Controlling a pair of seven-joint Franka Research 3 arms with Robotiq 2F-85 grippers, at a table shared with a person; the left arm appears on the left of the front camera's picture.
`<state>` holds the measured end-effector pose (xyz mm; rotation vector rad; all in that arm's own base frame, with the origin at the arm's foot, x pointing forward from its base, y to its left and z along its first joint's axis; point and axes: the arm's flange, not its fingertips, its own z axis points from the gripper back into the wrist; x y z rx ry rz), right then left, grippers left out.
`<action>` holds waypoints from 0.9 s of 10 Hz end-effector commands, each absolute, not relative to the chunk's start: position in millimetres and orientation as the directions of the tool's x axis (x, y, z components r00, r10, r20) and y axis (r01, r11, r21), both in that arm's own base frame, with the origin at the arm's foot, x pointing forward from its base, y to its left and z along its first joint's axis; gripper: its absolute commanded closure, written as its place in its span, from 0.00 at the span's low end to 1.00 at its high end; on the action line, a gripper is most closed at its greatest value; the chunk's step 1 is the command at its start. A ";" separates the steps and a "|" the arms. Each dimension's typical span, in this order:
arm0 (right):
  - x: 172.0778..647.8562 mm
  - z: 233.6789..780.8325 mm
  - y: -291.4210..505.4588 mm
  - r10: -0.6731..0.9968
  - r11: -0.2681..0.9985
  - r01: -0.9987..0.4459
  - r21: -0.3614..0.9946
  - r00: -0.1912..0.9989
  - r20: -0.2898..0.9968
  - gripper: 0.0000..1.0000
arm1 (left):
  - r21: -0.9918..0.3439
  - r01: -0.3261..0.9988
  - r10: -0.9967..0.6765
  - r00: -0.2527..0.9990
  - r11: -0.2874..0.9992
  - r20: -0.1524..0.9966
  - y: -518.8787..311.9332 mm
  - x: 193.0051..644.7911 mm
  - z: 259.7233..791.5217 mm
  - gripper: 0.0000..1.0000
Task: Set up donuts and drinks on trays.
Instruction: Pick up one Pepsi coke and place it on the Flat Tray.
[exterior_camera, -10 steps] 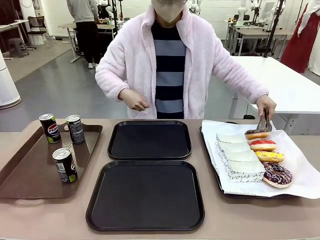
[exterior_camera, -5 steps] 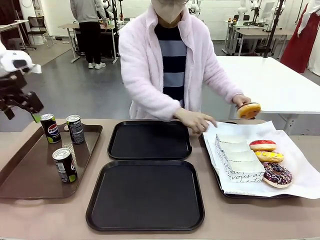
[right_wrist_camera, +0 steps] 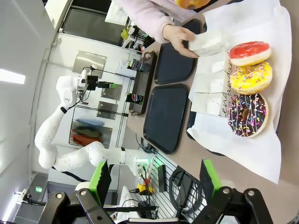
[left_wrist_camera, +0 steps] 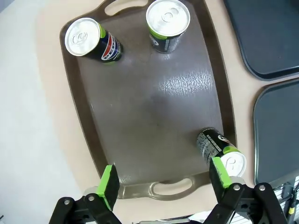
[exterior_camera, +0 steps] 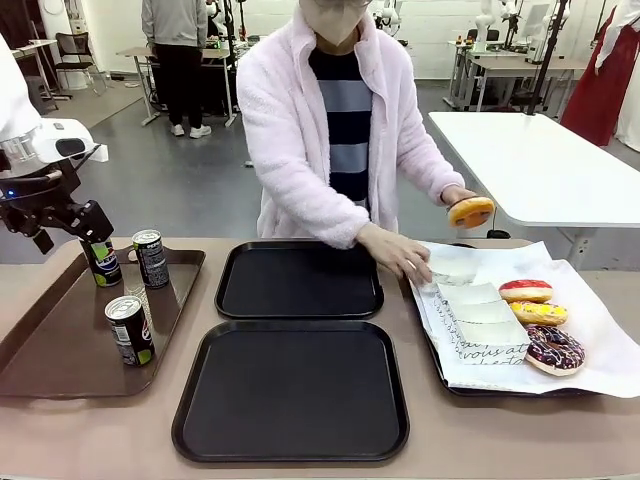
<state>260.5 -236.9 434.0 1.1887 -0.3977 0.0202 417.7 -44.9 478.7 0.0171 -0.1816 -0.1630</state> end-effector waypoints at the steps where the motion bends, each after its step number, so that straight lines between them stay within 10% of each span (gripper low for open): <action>1: 260.4 433.9 -239.2 -0.193 0.371 -0.234 0.899 0.927 0.321 0.00 | 0.046 0.152 -0.158 0.972 0.987 0.172 -41.3 425.3 478.3 0.00; 9: 260.4 433.9 -239.2 -0.193 0.371 -0.234 0.899 0.927 0.321 0.00 | 0.048 0.123 -0.130 0.970 0.991 0.207 -93.1 373.6 482.3 0.00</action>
